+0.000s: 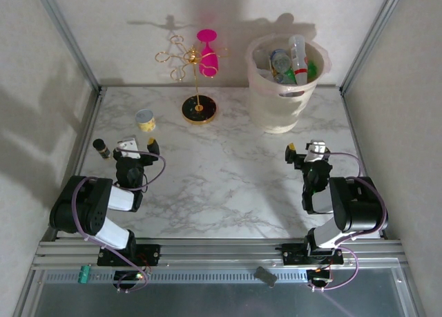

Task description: Put the plastic bottles in the bin

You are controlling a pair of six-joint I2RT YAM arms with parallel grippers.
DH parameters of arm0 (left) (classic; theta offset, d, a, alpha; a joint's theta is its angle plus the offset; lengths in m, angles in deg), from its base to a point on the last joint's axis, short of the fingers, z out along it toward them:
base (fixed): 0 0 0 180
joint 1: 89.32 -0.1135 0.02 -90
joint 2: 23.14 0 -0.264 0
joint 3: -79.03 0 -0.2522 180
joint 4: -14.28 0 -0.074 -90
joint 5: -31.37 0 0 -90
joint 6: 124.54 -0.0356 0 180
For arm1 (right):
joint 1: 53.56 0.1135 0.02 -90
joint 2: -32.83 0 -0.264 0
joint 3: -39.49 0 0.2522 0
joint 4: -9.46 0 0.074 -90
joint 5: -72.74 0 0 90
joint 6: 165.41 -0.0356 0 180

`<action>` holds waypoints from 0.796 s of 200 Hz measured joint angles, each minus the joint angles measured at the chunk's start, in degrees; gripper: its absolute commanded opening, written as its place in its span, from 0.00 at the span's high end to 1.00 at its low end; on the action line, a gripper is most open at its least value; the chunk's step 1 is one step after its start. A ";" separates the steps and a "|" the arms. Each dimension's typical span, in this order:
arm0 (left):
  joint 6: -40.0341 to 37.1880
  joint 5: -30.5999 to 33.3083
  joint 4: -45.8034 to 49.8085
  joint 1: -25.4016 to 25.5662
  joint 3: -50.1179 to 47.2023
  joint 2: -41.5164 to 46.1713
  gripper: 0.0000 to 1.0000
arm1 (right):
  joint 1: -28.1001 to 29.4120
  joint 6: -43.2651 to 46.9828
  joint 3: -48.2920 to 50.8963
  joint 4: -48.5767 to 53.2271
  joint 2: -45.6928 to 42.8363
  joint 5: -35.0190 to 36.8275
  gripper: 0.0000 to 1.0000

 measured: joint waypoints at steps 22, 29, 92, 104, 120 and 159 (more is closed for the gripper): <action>-0.02 0.55 0.00 0.02 0.00 0.00 0.01 | -0.98 -0.20 -0.57 0.66 0.00 -0.55 0.01; -0.04 0.50 -0.02 0.11 0.00 0.00 0.01 | -1.51 -0.20 -0.59 0.98 0.00 -2.03 0.01; -0.02 0.68 -0.02 0.33 0.00 0.00 0.01 | -2.97 0.07 -0.59 1.38 0.00 -10.03 0.01; -0.02 1.18 -0.02 0.33 0.00 0.00 0.01 | -2.97 0.04 -0.59 1.40 0.00 -10.82 0.01; 0.00 1.62 0.00 0.33 0.00 0.00 0.01 | -2.97 -0.17 -0.59 1.57 0.00 -10.19 0.01; 0.00 1.81 0.00 0.31 0.00 0.00 0.01 | -3.02 -0.24 -0.59 1.73 0.00 -8.85 0.01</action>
